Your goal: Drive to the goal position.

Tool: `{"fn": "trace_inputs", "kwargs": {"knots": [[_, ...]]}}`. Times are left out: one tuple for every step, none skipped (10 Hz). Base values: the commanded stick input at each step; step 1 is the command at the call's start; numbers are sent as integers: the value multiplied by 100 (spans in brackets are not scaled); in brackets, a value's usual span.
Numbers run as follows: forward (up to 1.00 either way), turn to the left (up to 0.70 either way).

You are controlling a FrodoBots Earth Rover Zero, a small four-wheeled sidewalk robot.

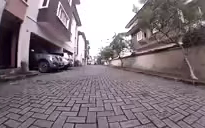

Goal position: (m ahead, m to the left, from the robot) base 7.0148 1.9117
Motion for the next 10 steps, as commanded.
{"fn": "trace_inputs", "kwargs": {"knots": [[50, 0], [50, 0], [50, 0], [50, 0], [50, 0], [50, 0], [50, 0], [50, 0], [50, 0], [50, 0]]}}
